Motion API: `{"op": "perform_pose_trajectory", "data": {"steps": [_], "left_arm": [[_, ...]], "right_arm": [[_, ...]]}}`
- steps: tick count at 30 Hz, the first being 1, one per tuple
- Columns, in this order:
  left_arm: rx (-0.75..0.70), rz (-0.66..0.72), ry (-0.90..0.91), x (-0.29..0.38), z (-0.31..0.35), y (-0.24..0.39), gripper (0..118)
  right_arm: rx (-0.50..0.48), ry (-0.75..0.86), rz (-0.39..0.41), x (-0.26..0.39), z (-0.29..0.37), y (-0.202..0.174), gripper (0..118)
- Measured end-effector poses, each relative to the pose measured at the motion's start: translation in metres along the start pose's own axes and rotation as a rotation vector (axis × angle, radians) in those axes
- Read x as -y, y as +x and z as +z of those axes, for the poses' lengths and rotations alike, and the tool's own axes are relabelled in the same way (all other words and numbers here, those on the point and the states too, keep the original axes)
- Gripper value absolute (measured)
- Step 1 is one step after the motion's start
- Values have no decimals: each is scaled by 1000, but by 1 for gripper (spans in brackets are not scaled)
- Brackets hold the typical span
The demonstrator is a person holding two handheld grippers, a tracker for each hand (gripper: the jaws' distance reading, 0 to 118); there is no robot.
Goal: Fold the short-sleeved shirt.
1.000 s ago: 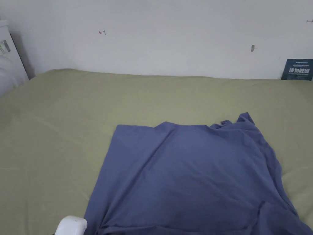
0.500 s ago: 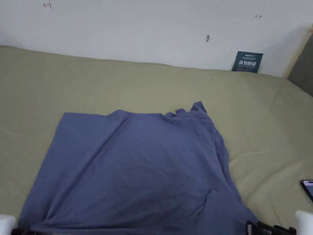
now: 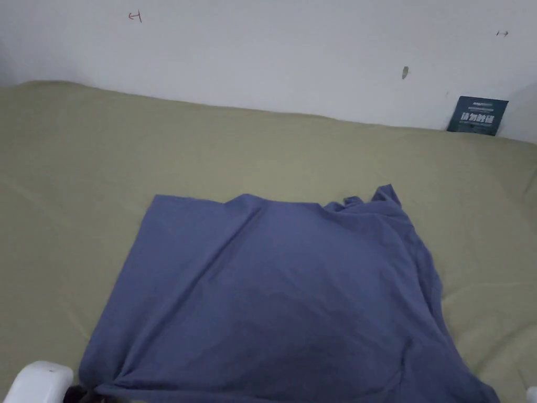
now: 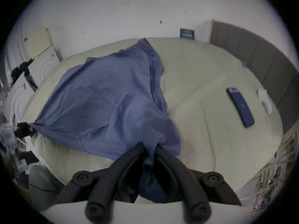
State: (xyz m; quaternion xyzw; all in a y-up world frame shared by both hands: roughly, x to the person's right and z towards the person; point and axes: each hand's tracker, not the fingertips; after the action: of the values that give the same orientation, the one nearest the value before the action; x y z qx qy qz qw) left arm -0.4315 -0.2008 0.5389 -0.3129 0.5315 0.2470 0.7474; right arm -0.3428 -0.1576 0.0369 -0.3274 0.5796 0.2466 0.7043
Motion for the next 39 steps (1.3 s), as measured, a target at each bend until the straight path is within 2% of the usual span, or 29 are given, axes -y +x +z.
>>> {"op": "perform_pose_trajectory", "data": {"steps": [3,8,12,14,15,16,18,22,23,24,25,26,27,29,31,35,37,39], "left_arm": [[18,-1,13,-13,6,-3,9],[40,-104,23,-58,0,-14,9],[64,-233,-23,-113,-23,-23,9],[71,-238,-64,-141,-40,-31,9],[118,-221,-116,-156,-51,-36,9],[93,-214,-98,-169,-60,-36,9],[128,-197,-152,-188,-84,-44,9],[92,-163,-196,-207,-131,-52,10],[95,-156,-208,-209,-141,-52,15],[72,-172,-205,-207,-148,-45,31],[37,-177,-195,-206,-153,-44,56],[26,-180,-196,-205,-157,-44,85],[10,-163,-194,-203,-159,-45,92],[4,-100,-177,-199,-150,-48,92],[-25,-38,-86,-193,-129,-49,91],[-49,14,242,-162,-49,-35,90],[-62,44,358,-136,-19,-24,90],[-81,67,412,-109,5,-8,90]], "right_arm": [[-6,10,7,-16,10,0,8],[-53,34,15,-67,2,11,8],[-97,4,45,-126,-34,20,8],[-102,-39,63,-156,-55,21,8],[-107,-74,81,-171,-69,23,8],[-110,-100,80,-183,-83,25,8],[-112,-152,62,-201,-119,34,8],[-106,-198,-27,-210,-171,37,8],[-102,-191,-17,-208,-181,36,9],[-99,-189,-17,-207,-189,36,13],[-95,-182,-11,-203,-190,32,28],[-85,-170,-6,-201,-193,32,63],[-76,-160,-2,-198,-194,34,82],[-81,-88,17,-195,-181,34,77],[-108,17,34,-190,-159,37,77],[-108,362,121,-157,-86,29,77],[-95,478,105,-130,-43,15,77],[-95,541,57,-100,-14,9,77]]}}
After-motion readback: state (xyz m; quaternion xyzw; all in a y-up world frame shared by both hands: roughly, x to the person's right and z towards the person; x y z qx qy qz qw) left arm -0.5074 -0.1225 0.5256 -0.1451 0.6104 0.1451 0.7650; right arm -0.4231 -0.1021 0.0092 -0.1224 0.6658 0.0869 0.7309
